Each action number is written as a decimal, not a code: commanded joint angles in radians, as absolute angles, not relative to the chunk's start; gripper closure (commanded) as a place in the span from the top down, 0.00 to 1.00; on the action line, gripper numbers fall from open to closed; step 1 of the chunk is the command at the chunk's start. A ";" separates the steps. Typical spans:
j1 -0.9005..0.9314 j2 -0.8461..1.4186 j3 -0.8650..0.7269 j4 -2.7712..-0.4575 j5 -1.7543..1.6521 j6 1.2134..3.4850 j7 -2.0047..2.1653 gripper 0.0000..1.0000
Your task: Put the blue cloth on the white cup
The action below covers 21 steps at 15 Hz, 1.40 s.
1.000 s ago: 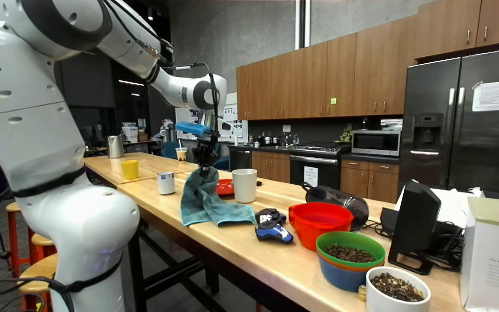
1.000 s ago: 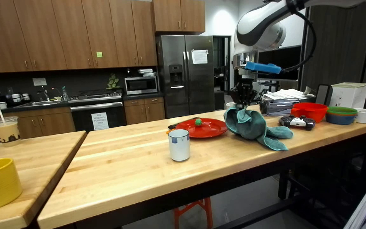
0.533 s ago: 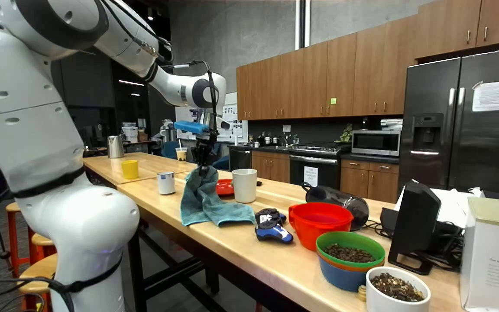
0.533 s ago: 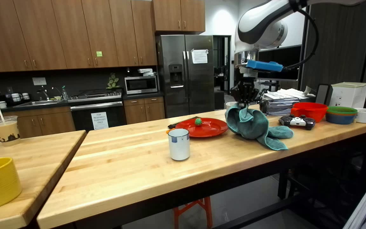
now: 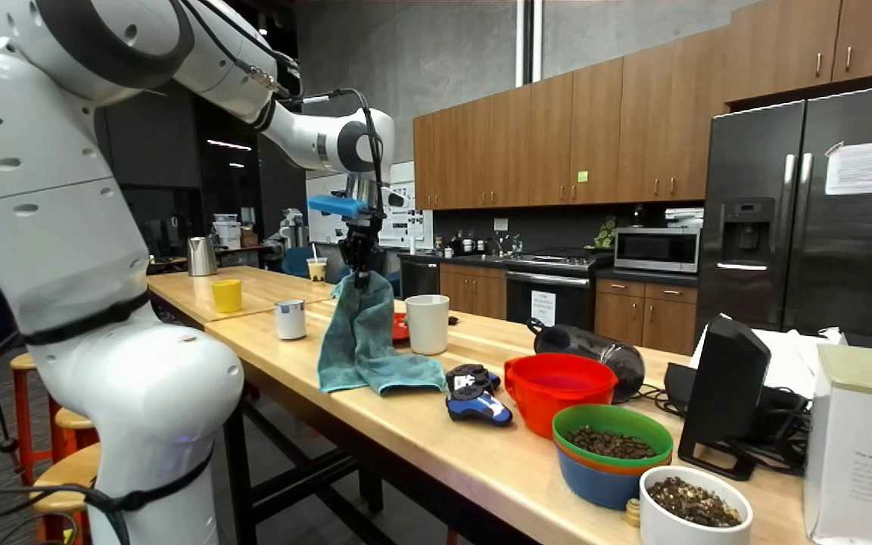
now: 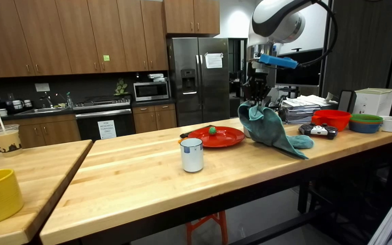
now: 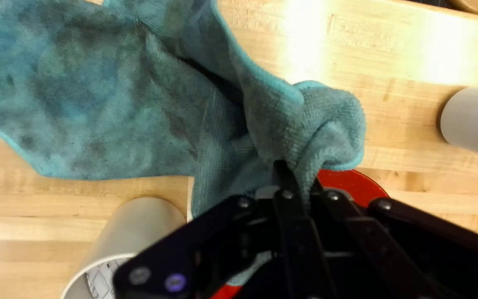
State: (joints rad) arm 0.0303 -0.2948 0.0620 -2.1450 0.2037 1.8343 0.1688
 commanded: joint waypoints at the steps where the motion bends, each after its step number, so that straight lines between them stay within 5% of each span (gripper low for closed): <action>1: 0.038 -0.278 0.071 -2.115 0.192 1.813 0.179 0.02; 2: 0.042 -0.281 0.075 -2.126 0.193 1.818 0.178 0.02; 3: 0.046 -0.283 0.080 -2.136 0.195 1.822 0.178 0.31; 5: 0.055 -0.280 0.090 -2.150 0.198 1.821 0.175 0.37; 12: 0.073 -0.263 0.107 -2.182 0.203 1.833 0.169 0.82; 13: 0.075 -0.263 0.108 -2.185 0.203 1.834 0.169 0.65; 16: 0.075 -0.263 0.108 -2.185 0.203 1.834 0.169 0.82; 21: 0.075 -0.263 0.108 -2.185 0.203 1.834 0.169 0.82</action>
State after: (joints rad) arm 0.0718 -0.2634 0.1115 -2.1871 0.2045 1.8362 0.1677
